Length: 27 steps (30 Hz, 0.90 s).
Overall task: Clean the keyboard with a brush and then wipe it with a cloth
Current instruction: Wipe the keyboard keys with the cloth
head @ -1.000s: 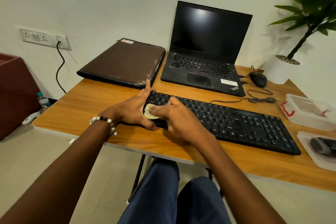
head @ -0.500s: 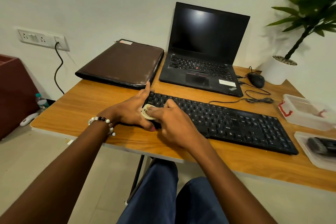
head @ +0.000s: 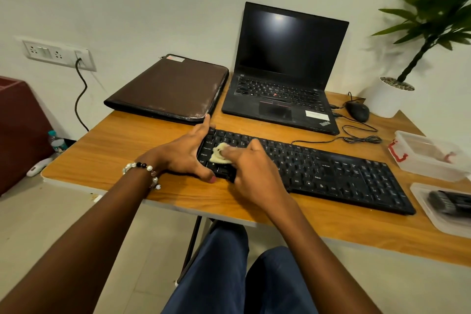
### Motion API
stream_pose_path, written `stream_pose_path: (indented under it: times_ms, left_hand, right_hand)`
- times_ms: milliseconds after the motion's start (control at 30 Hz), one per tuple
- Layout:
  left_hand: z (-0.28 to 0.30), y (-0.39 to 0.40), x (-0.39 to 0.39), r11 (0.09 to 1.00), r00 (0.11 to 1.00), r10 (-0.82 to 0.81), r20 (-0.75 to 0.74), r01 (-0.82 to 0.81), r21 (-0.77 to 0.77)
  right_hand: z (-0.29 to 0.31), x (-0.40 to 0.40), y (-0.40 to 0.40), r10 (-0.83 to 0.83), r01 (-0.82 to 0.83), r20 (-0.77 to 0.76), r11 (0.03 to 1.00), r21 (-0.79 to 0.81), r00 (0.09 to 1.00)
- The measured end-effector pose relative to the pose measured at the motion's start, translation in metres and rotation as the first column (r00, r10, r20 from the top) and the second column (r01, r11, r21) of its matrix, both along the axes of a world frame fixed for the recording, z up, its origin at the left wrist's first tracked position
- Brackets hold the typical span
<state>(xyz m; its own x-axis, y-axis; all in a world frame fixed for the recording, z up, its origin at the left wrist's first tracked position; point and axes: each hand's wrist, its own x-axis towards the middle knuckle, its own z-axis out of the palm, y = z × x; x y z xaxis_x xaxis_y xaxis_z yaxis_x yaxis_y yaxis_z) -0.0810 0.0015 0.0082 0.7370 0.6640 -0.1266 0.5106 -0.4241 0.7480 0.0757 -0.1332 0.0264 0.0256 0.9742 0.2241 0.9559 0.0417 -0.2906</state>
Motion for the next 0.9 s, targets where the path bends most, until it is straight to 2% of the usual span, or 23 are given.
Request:
stream_pose_path:
  times_ms: [100,167,233,333,400,467,533,600,667,733,800,900]
  left_hand:
    - [0.000,0.000,0.000,1.000,1.000,-0.006,-0.001,0.006,0.013]
    - [0.000,0.000,0.001,1.000,1.000,-0.002,-0.004,0.002,0.009]
    - [0.000,0.000,0.001,1.000,1.000,0.000,-0.006,0.000,0.002]
    - [0.002,-0.001,0.001,1.000,1.000,-0.008,-0.001,0.008,-0.013]
    - [0.004,-0.002,0.000,1.000,1.000,-0.006,-0.014,0.006,-0.013]
    - [0.004,-0.002,0.000,1.000,1.000,-0.005,-0.023,0.005,-0.006]
    - [0.003,-0.001,0.001,1.000,1.000,-0.007,-0.018,0.007,-0.008]
    - [0.002,0.000,0.001,1.000,1.000,-0.009,-0.017,0.009,-0.010]
    - [0.002,0.000,0.001,1.000,1.000,-0.007,-0.012,0.007,-0.018]
    - [0.002,0.000,0.001,1.000,1.000,-0.006,-0.005,0.006,-0.024]
    - [0.001,0.000,0.000,1.000,1.000,-0.005,-0.004,0.005,-0.029]
    - [0.001,0.000,0.001,1.000,1.000,-0.008,-0.009,0.007,-0.021]
  right_hand:
    - [0.002,0.007,0.000,0.219,-0.216,0.038,0.973,-0.081,0.975]
    - [0.009,0.027,0.002,0.248,-0.241,0.055,0.963,-0.121,0.967]
    - [0.015,0.049,0.003,0.133,-0.124,0.065,0.984,-0.126,0.989]
    - [0.015,0.052,0.003,-0.132,0.134,0.119,0.991,-0.011,0.984]
    - [0.010,0.036,0.000,-0.153,0.154,0.099,0.988,0.005,0.983]
    - [0.006,0.025,-0.003,-0.014,0.014,0.067,1.000,0.004,0.998]
    - [0.008,0.026,-0.002,0.207,-0.202,0.078,0.977,-0.063,0.975]
    - [0.013,0.042,0.003,0.287,-0.275,0.075,0.951,-0.140,0.955]
    - [0.016,0.065,0.007,0.172,-0.158,0.100,0.979,-0.131,0.980]
    - [0.015,0.082,0.011,-0.069,0.078,0.139,0.995,-0.058,0.988]
    - [0.014,0.077,0.013,-0.252,0.256,0.104,0.966,-0.026,0.962]
    - [0.007,0.035,0.013,-0.276,0.274,0.095,0.961,0.030,0.956]
